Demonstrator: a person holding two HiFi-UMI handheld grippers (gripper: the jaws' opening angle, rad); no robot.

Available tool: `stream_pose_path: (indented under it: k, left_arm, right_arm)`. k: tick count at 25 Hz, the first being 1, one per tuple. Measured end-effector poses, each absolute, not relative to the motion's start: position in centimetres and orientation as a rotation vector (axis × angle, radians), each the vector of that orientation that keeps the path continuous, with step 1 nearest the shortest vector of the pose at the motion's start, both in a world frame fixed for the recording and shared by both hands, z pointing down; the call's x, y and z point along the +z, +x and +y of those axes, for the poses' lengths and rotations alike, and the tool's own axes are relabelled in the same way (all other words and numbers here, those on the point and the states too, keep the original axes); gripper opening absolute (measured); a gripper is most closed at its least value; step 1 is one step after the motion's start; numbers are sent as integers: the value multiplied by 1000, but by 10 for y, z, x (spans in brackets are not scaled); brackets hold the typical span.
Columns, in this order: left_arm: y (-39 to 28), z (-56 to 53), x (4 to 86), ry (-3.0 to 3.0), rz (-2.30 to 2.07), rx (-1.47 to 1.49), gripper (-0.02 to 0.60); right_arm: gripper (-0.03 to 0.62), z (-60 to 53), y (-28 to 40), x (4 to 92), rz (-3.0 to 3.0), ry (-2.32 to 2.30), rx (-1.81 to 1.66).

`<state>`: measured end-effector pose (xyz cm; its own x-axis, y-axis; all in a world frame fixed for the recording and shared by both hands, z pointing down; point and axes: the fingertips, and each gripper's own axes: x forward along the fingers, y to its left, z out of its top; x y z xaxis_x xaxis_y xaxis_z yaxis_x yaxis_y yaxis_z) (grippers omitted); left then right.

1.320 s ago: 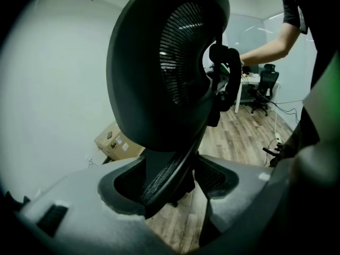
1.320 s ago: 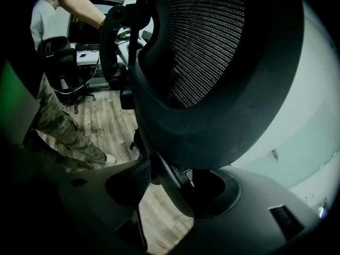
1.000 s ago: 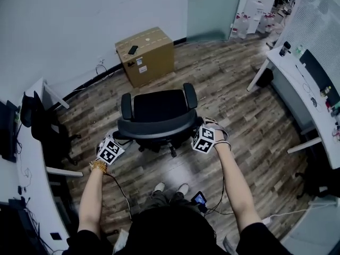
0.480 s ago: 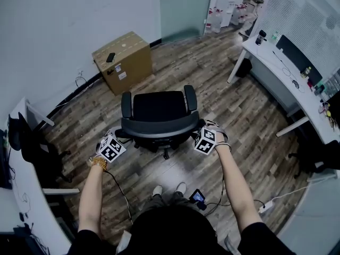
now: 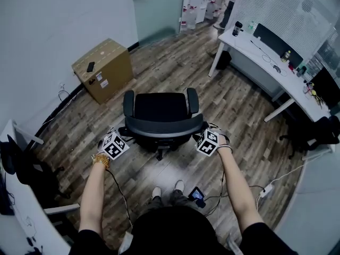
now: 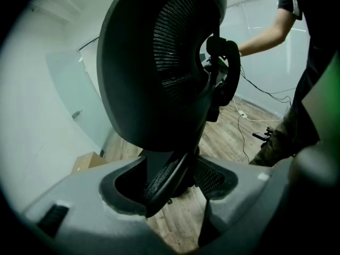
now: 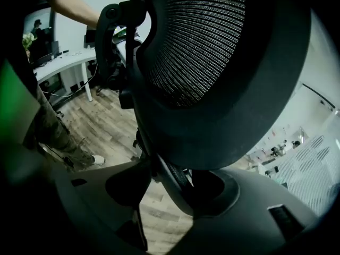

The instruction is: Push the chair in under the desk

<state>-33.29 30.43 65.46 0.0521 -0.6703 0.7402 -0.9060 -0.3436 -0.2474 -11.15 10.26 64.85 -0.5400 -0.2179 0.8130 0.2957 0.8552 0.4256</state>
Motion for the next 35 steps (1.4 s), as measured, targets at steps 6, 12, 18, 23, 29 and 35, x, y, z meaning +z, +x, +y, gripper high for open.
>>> stream_pose_path:
  k: [6,12,18,23,29,35]
  left_arm:
    - [-315,280,657,2150,-1529,1207,288]
    - [-296,258,654,2240,-1447,1242,293]
    - [-273,241,657,2332,-1390,1267,301]
    - [-256,235,656,2395,-1328,1289,305]
    - [-233,230,654,2471,-1272,1312,307]
    - [-210,229,653,2536,-1217,1325,311]
  right_arm:
    - [239,102,-75,650,-2027,45,-599]
    - [239,104,-40,647,-2014,144,-542]
    - [239,112,-3,648,-1997,232,-486]
    - [239,126,22,646,-1986,296,-444]
    - [239,139,52,646,-1968,363,-407]
    - [238,157,80,645,-1953,419,-365]
